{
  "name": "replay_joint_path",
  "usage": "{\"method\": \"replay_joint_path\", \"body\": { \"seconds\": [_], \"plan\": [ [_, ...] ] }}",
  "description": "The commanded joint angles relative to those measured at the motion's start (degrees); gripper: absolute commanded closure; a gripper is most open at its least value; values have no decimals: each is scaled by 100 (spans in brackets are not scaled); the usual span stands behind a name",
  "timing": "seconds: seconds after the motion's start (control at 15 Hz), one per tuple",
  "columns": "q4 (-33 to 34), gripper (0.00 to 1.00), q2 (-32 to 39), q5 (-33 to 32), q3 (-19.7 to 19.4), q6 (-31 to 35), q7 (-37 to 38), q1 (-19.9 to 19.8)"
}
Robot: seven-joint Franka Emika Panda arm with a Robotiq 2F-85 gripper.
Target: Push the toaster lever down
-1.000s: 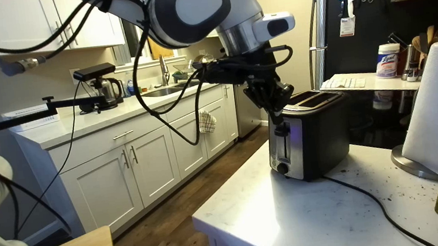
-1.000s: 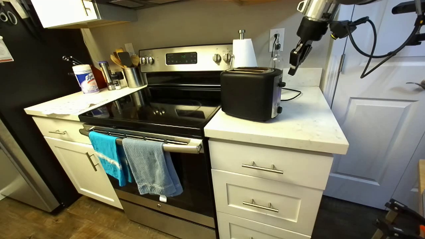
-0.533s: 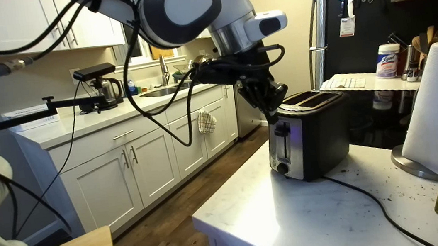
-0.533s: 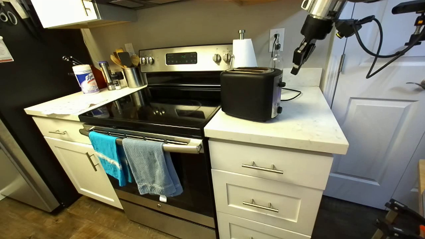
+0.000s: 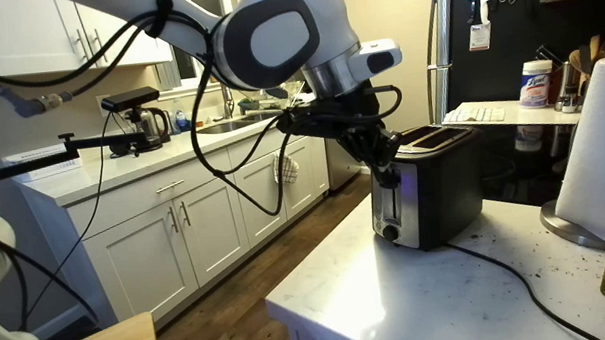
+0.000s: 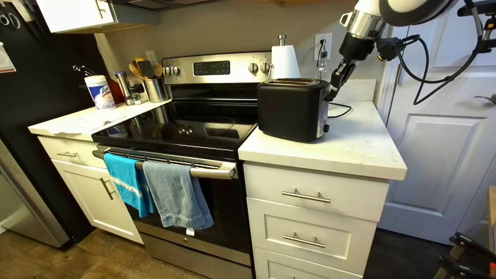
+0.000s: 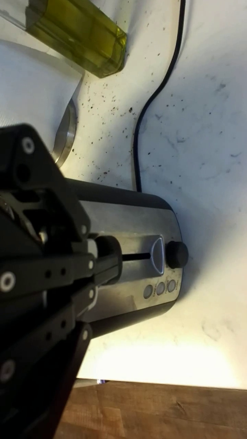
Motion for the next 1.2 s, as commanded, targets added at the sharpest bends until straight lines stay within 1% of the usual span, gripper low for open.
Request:
{"method": "replay_joint_path", "body": {
  "seconds": [0.0, 0.4, 0.8, 1.07, 1.13],
  "plan": [
    [152, 100, 282, 26, -2, 240, -140, -1],
    [288, 100, 508, 48, -2, 189, -48, -31],
    [149, 100, 413, -47, 15, 117, 231, -78],
    [70, 100, 521, 23, -19, 362, 271, -94],
    [54, 100, 620, 24, -30, 557, 262, -104]
  ]
}}
